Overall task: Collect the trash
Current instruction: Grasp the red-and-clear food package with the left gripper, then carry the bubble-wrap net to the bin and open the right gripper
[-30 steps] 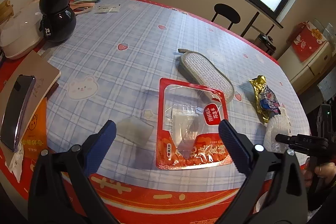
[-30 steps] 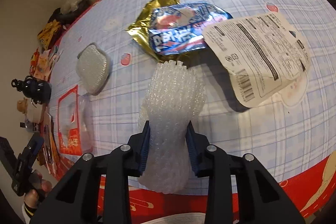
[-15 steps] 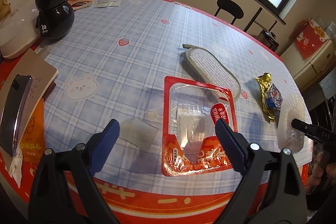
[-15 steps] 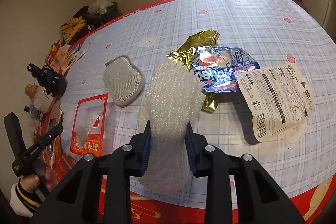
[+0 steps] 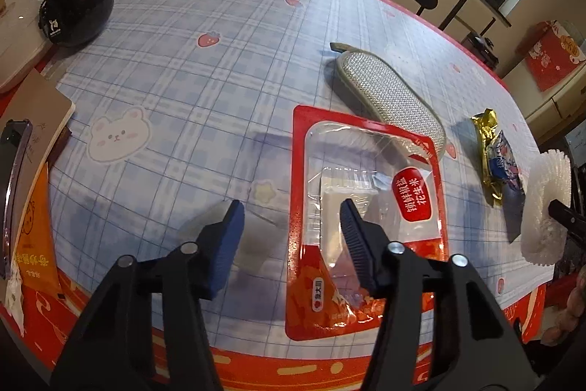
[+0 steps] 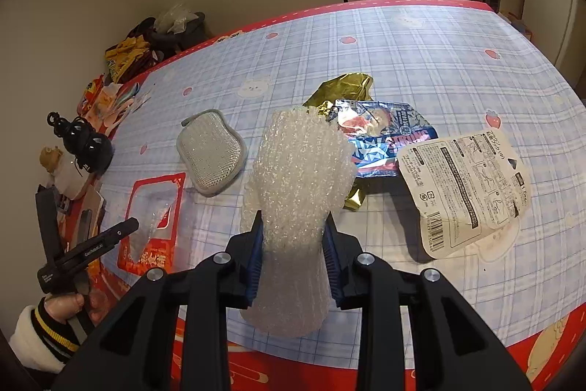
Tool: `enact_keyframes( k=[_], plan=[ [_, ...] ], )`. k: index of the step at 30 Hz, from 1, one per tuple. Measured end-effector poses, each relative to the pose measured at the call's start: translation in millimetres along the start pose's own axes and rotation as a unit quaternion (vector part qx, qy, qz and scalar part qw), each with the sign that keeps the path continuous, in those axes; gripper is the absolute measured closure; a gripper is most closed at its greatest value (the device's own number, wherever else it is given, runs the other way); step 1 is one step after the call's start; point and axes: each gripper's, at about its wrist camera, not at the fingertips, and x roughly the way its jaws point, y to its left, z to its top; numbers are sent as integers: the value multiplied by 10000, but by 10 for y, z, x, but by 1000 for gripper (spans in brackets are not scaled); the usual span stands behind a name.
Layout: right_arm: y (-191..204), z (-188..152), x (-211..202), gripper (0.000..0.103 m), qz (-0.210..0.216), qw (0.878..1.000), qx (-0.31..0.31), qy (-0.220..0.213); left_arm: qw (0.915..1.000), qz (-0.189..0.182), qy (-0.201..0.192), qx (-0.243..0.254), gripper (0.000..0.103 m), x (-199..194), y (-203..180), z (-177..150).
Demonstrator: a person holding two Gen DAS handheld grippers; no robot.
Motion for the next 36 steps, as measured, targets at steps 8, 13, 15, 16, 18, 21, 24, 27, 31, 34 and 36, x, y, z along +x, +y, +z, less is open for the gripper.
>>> enact_keyframes(
  k=[8, 13, 15, 16, 18, 21, 24, 27, 31, 34, 36],
  plan=[
    [-129, -58, -80, 73, -79, 9998, 166, -84, 9999, 1, -151, 42, 87, -95, -71, 39],
    [-169, -58, -147, 73, -67, 9997, 140, -170, 9989, -171, -435, 60, 87, -340, -173, 128],
    [-178, -48, -191, 73, -53, 9997, 99, -236, 9981, -213, -576, 70, 87, -447, -237, 167],
    [-186, -39, -219, 73, -41, 9996, 78, -276, 9977, -235, -629, 77, 87, -493, -273, 183],
    [-215, -19, -284, 73, -11, 9993, 41, -372, 9969, -285, -730, 102, 87, -587, -368, 212],
    [-280, 20, -376, 73, 5, 9987, 12, -504, 9956, -358, -847, 186, 87, -696, -541, 240],
    [-432, 54, -481, 73, 3, 9980, 44, -623, 9944, -444, -923, 264, 87, -764, -754, 266],
    [-661, 67, -591, 73, -8, 9973, 151, -717, 9933, -504, -972, 359, 87, -793, -1003, 269],
    [-1058, 76, -758, 73, -59, 9960, 330, -824, 9921, -603, -974, 516, 87, -814, -1427, 234],
    [-1409, 98, -917, 73, -136, 9945, 477, -925, 9909, -661, -987, 636, 87, -817, -1764, 217],
    [-1669, 110, -1032, 73, -222, 9932, 570, -987, 9900, -705, -1013, 677, 87, -817, -1988, 208]
  ],
)
